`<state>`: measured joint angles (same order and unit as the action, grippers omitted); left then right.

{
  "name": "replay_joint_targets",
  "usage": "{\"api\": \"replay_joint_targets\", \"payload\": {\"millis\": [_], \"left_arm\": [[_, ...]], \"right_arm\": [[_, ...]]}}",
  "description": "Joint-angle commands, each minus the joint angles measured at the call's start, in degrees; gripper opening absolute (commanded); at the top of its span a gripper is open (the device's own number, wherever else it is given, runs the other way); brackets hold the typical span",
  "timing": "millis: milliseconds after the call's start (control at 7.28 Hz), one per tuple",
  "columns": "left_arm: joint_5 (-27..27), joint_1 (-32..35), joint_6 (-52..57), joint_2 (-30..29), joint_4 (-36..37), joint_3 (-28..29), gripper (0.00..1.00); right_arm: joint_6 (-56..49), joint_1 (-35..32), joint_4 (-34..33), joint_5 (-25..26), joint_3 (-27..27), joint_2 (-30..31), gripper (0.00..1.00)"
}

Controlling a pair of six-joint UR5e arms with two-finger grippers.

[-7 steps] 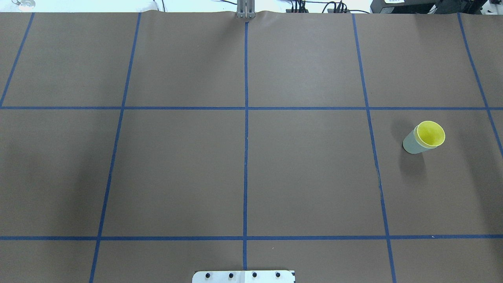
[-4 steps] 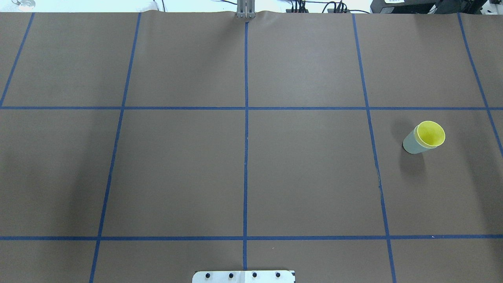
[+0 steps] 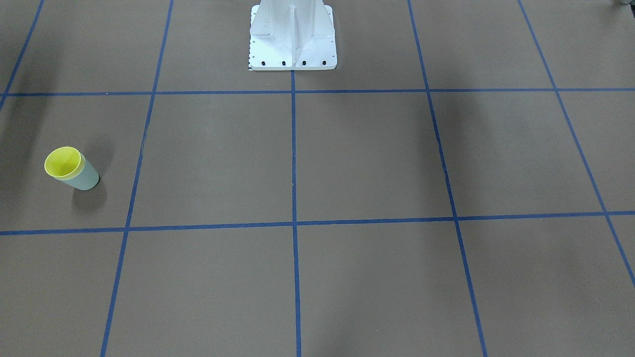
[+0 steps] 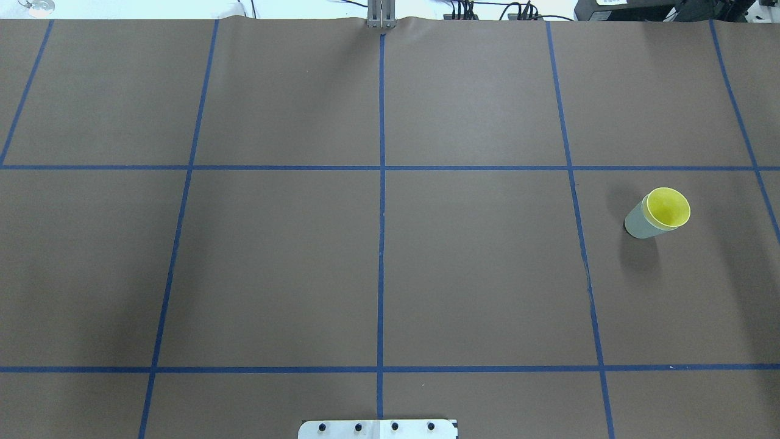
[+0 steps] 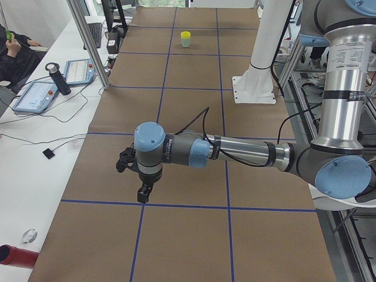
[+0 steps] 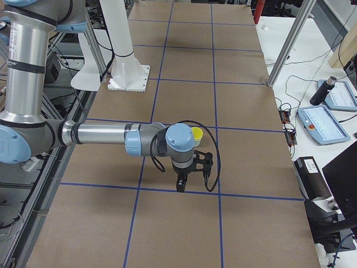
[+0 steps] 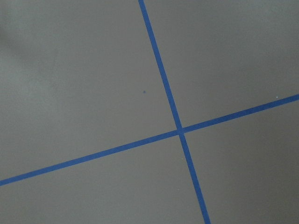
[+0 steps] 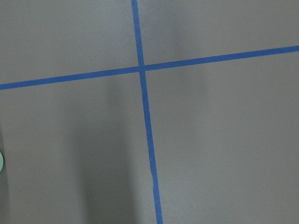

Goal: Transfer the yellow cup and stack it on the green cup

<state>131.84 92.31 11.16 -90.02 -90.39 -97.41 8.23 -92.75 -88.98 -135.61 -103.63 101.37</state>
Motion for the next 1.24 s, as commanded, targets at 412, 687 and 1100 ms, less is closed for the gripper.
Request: {"api": "replay_joint_targets", "payload": {"millis": [412, 687, 1100], "left_arm": [[1.75, -0.11, 0.09, 2.75, 0.56, -0.41, 1.0], [1.76, -0.11, 0.0, 2.66, 0.56, -0.32, 1.0], [1.76, -0.11, -0.09, 2.66, 0.74, -0.67, 1.0]], "right_arm": [[-0.5, 0.03, 0.48, -0.09, 0.53, 0.14, 0.99], [-0.41, 0.03, 0.21, 0.0, 0.62, 0.14, 0.99], [-0.41, 0.03, 0.3, 0.17, 1.06, 0.14, 0.99]]}}
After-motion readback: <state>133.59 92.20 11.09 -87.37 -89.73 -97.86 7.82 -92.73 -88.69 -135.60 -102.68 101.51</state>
